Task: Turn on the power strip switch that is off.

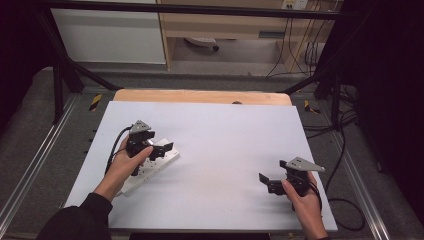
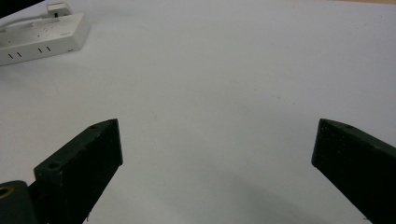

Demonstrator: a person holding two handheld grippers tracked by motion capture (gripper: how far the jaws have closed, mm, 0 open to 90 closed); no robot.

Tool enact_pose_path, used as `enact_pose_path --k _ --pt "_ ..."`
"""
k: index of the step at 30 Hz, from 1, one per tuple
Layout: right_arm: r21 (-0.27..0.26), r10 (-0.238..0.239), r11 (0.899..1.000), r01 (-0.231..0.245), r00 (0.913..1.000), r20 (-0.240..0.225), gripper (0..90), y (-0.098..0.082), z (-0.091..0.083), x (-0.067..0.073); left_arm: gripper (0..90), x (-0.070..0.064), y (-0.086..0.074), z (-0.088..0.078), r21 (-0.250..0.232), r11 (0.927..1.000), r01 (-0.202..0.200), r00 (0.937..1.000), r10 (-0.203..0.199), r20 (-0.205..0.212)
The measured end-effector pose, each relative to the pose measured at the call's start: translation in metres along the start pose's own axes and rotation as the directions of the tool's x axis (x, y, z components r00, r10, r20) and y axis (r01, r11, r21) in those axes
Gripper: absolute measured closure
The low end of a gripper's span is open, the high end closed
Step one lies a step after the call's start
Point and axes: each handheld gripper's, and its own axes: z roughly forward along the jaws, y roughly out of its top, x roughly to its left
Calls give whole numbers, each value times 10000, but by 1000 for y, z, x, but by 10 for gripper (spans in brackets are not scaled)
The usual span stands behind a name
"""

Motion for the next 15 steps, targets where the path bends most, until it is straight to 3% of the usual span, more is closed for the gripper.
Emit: enact_pose_path --k 15 --pt "53 -7 10000 7 10000 72 23 0 0 0 83 -4 0 -33 -347 9994 -48 10000 46 -45"
